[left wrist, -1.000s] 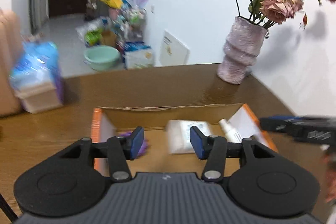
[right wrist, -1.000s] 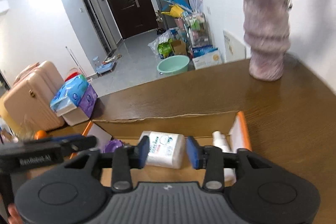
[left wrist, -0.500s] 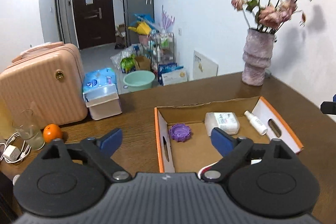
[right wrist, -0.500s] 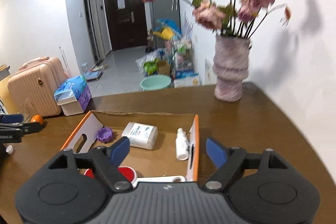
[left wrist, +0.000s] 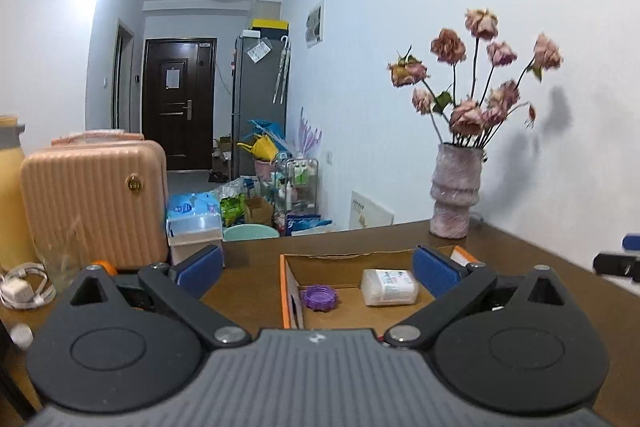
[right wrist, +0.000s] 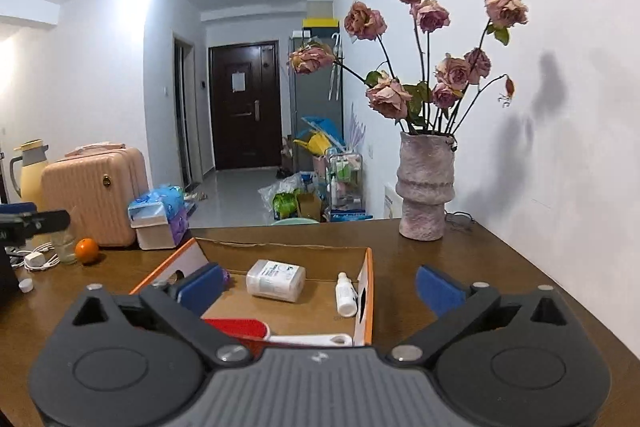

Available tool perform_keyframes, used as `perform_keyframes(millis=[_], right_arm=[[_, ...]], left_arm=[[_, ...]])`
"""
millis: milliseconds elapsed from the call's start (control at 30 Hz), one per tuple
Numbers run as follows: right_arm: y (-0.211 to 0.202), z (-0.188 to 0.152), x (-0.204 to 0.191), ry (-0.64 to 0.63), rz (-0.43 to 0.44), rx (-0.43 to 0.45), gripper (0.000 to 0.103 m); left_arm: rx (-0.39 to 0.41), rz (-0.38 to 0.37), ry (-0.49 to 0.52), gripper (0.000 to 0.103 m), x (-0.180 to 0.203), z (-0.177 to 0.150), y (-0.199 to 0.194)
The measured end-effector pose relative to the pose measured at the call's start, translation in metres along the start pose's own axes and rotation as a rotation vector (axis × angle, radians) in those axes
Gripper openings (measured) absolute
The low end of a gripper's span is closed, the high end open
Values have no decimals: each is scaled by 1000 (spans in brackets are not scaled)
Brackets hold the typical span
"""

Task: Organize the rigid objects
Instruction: 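Withdraw both tools from the box back over the table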

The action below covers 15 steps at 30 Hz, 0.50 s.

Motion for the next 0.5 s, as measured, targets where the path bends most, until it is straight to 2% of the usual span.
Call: perform_keyframes(millis=[100,200,333,400,500], right_arm=[[-14,-17,3,1,-22,55,103],[-34,-38,4,-5,-7,115,103],[-59,-69,11,30,4,118,103],[-71,-85,14,42,5,120,103],[-88,-110,17,43,-14,121,103]], left_arm=[[20,-9,0,103,1,-13,-17],[30,11,-13,103,1,-32,-39],[20,-2,-28,103,4,-66,-68],[15,-21,-9,103,9,-85,-83],[-17,-6,21,103,12,-111,-103]])
Point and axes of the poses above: each gripper's, at about its wrist camera, not at the fingertips, and y roughly the way its jaws point, x to its right, z to its top, the point moved 8 cm from there along y, roughly the way its jaws point, and after that the axes turned 12 degrees about y, right-handed, at the moved point
